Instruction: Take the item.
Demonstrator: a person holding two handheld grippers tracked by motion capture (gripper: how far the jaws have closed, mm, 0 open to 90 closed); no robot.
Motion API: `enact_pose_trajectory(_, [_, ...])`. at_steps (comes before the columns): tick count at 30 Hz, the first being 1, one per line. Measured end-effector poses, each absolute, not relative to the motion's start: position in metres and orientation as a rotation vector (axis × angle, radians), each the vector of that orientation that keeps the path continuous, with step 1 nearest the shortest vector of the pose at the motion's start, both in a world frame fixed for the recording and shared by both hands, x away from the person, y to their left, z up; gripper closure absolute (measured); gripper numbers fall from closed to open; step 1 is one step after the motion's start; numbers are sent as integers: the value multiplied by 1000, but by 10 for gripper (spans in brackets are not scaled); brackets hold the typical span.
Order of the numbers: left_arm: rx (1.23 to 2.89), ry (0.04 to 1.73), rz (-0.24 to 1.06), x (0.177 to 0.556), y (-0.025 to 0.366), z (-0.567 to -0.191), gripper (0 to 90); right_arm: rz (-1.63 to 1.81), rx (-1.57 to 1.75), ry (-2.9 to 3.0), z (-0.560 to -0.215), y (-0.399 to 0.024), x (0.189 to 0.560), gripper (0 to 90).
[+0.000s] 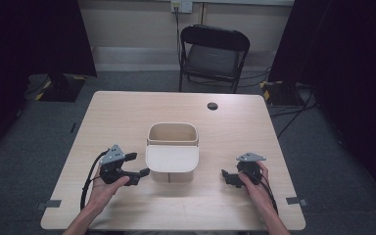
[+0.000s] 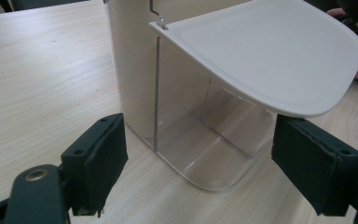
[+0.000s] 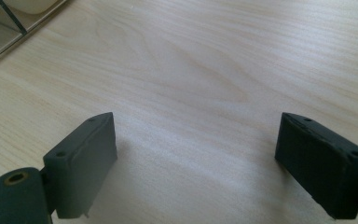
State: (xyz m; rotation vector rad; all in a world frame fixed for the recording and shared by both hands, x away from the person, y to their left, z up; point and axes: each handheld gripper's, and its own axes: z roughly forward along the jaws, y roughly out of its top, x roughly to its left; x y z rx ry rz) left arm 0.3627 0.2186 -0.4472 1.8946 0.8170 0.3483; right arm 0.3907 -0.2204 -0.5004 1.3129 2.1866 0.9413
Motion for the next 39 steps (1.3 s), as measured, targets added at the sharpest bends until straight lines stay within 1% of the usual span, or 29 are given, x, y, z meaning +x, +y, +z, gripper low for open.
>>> enact_pose_trajectory(16, [1884, 805, 355, 360, 217, -444, 206, 941, 1312, 2187, -500, -220, 391, 118])
enact_pose_trajectory(26, [1884, 791, 342, 360, 213, -442, 207, 941, 1312, 2188, -500, -220, 391, 117])
enact_pose_trajectory(28, [1894, 777, 344, 360, 213, -440, 214, 941, 1312, 2188, -500, -220, 391, 117])
enact_pose_trajectory(29, [1893, 766, 343, 359, 211, -440, 245, 941, 1312, 2188, -500, -220, 391, 117])
enact_pose_trajectory(39, [1880, 760, 348, 360, 210, -436, 230, 941, 1312, 2188, -500, -220, 391, 118])
